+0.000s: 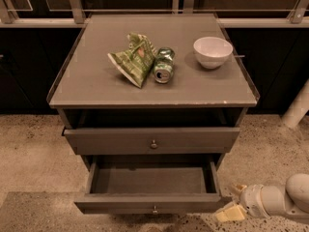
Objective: Close middle drawer
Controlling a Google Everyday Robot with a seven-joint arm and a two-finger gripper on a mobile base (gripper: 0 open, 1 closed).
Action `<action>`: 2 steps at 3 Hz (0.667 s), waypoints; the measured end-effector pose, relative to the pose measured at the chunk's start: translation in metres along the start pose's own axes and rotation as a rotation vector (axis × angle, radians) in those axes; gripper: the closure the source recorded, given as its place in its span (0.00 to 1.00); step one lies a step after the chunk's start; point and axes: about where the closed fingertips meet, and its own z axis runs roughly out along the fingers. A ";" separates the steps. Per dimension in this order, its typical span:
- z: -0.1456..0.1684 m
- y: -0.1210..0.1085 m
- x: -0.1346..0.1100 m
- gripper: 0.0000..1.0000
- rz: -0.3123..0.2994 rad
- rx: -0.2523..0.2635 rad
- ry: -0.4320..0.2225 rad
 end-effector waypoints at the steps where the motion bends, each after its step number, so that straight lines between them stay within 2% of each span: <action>1: 0.000 0.000 0.000 0.43 -0.001 0.001 0.000; 2: 0.000 0.000 0.000 0.64 -0.001 0.001 0.000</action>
Offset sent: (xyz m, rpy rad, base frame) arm 0.0002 0.0000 0.0006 -0.0008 -0.0009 0.0004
